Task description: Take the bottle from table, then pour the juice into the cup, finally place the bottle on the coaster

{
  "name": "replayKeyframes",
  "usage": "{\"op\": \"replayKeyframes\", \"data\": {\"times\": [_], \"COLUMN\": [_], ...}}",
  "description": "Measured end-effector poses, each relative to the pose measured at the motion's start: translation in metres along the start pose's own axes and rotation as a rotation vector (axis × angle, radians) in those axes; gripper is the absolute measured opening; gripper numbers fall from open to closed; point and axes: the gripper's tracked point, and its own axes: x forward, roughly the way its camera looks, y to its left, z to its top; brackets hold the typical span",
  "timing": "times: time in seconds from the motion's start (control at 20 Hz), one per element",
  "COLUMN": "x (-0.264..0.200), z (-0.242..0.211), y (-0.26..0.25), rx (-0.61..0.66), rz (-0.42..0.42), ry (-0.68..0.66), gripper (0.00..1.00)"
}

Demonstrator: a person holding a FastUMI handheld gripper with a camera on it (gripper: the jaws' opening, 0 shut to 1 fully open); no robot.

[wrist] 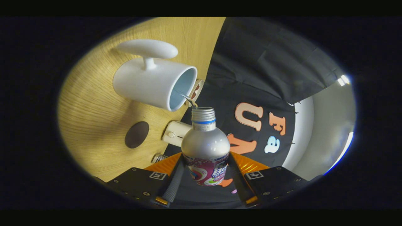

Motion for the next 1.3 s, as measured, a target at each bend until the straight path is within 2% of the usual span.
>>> {"op": "replayKeyframes", "data": {"times": [0.6, 1.3], "x": [-0.002, -0.001], "z": [0.003, 0.006], "y": [-0.009, -0.011], "rx": [-0.069, -0.082], "rz": [-0.055, -0.075], "ry": [-0.013, -0.02], "gripper": [0.76, 0.76]}}
